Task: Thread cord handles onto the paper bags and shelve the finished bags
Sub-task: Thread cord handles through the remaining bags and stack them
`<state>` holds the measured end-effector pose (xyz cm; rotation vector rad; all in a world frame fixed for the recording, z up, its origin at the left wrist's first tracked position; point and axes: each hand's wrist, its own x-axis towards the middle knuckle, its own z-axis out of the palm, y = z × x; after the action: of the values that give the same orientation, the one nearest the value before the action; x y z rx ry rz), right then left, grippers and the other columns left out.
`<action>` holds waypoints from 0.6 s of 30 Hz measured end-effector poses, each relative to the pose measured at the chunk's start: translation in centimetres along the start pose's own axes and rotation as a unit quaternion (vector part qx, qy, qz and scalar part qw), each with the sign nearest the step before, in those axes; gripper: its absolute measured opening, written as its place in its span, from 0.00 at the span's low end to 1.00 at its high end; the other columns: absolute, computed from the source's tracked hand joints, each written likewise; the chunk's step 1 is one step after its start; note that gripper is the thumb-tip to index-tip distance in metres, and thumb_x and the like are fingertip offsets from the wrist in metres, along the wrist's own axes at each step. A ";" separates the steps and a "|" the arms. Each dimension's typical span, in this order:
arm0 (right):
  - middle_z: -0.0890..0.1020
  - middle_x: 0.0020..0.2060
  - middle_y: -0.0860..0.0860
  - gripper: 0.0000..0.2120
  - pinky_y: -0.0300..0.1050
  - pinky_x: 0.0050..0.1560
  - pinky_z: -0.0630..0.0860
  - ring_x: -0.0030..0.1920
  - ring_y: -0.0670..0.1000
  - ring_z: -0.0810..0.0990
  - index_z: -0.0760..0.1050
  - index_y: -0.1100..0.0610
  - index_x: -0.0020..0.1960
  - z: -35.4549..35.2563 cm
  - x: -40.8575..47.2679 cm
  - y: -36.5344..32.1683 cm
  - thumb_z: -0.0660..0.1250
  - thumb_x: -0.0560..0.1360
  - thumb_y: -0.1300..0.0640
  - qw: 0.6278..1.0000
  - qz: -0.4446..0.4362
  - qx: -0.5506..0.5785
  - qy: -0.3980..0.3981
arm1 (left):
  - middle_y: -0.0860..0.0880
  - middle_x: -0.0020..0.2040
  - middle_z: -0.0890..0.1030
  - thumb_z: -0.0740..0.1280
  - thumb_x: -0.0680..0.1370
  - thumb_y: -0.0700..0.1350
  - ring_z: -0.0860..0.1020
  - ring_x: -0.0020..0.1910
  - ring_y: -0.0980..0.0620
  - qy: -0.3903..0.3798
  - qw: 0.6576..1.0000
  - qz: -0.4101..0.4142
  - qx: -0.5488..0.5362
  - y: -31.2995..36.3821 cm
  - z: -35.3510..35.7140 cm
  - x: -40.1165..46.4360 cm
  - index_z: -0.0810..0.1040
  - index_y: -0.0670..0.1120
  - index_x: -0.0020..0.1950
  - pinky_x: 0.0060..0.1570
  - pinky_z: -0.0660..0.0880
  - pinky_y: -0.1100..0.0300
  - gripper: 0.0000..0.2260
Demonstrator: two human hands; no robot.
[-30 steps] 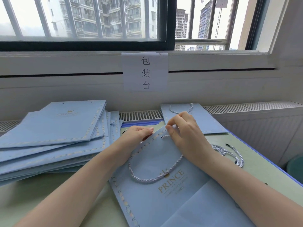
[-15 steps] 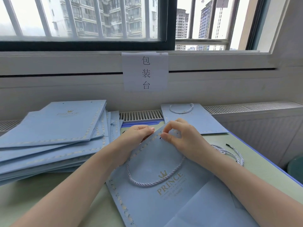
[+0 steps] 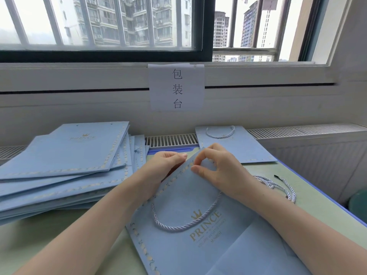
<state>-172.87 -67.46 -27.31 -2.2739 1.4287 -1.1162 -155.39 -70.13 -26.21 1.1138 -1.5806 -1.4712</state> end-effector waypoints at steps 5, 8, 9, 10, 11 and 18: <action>0.69 0.43 0.40 0.06 0.25 0.45 0.64 0.44 0.33 0.70 0.73 0.45 0.42 0.0 -0.2 0.5 0.71 0.73 0.51 1.000 0.000 -0.017 -0.022 | 0.41 0.40 0.84 0.63 0.80 0.48 0.80 0.33 0.48 0.018 1.000 -0.007 0.023 -0.4 0.1 0.2 0.83 0.41 0.43 0.34 0.77 0.59 0.14; 0.70 0.44 0.43 0.08 0.26 0.45 0.64 0.44 0.35 0.71 0.72 0.43 0.40 -0.1 0.0 0.7 0.71 0.73 0.52 1.000 0.013 -0.005 -0.013 | 0.44 0.37 0.83 0.65 0.79 0.47 0.79 0.33 0.50 0.050 0.996 0.025 0.072 -0.6 0.2 0.5 0.81 0.43 0.40 0.37 0.76 0.58 0.12; 0.71 0.45 0.45 0.08 0.25 0.46 0.64 0.44 0.36 0.71 0.73 0.44 0.40 -0.3 0.2 0.7 0.71 0.73 0.53 1.000 0.023 0.010 -0.003 | 0.46 0.36 0.82 0.65 0.79 0.47 0.78 0.32 0.51 0.059 0.993 0.038 0.090 -0.6 0.2 0.5 0.80 0.43 0.38 0.36 0.75 0.59 0.12; 0.72 0.46 0.46 0.06 0.23 0.46 0.63 0.44 0.35 0.71 0.75 0.45 0.41 -0.4 0.3 0.7 0.70 0.73 0.55 0.999 0.033 0.023 0.005 | 0.47 0.34 0.81 0.65 0.79 0.46 0.78 0.32 0.52 0.065 0.991 0.050 0.106 -0.5 0.1 0.6 0.79 0.43 0.38 0.35 0.74 0.60 0.11; 0.72 0.46 0.47 0.04 0.22 0.46 0.62 0.44 0.33 0.71 0.77 0.47 0.43 -0.6 0.4 0.7 0.70 0.74 0.55 0.999 0.041 0.033 0.011 | 0.48 0.34 0.81 0.66 0.79 0.45 0.77 0.31 0.53 0.069 0.988 0.060 0.121 -0.5 0.0 0.6 0.79 0.43 0.38 0.35 0.74 0.60 0.10; 0.69 0.48 0.44 0.07 0.28 0.52 0.63 0.52 0.40 0.68 0.73 0.45 0.41 -0.9 0.1 1.1 0.71 0.72 0.49 0.998 0.025 -0.040 -0.032 | 0.51 0.37 0.81 0.68 0.77 0.43 0.76 0.36 0.56 0.083 0.970 0.100 0.206 0.3 0.0 0.7 0.79 0.48 0.40 0.43 0.73 0.60 0.05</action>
<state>-174.23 -67.97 -27.24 -2.2922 1.5212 -0.9813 -155.68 -70.77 -25.93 1.2258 -1.8658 -0.9154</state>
